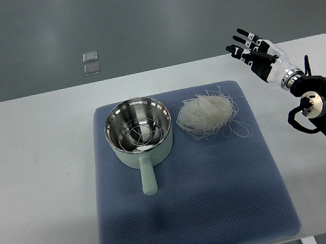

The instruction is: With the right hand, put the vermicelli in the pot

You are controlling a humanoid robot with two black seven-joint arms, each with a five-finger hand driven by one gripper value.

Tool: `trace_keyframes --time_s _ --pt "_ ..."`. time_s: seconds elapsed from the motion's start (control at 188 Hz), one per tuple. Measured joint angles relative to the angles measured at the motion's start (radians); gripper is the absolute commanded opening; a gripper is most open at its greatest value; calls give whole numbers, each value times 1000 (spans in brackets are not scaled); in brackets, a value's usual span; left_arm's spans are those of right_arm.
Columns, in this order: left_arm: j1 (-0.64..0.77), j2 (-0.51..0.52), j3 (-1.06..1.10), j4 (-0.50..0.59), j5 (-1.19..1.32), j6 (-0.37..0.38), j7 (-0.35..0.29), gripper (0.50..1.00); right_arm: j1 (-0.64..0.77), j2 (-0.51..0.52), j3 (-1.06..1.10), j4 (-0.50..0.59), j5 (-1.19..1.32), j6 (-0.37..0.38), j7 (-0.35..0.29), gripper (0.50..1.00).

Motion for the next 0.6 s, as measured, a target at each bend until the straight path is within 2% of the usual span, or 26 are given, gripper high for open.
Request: trace_keyframes --time_s 0.17,0.441,0.6 --pt "0 0 -1 4 0 0 0 1000 6 -20 -42 1 -2 4 -32 930" --pt "5 0 -1 6 0 0 0 1000 9 -34 -54 9 -2 7 -35 930" --pt "8 0 -1 8 0 0 0 1000 16 -50 -56 13 -3 36 -34 928"
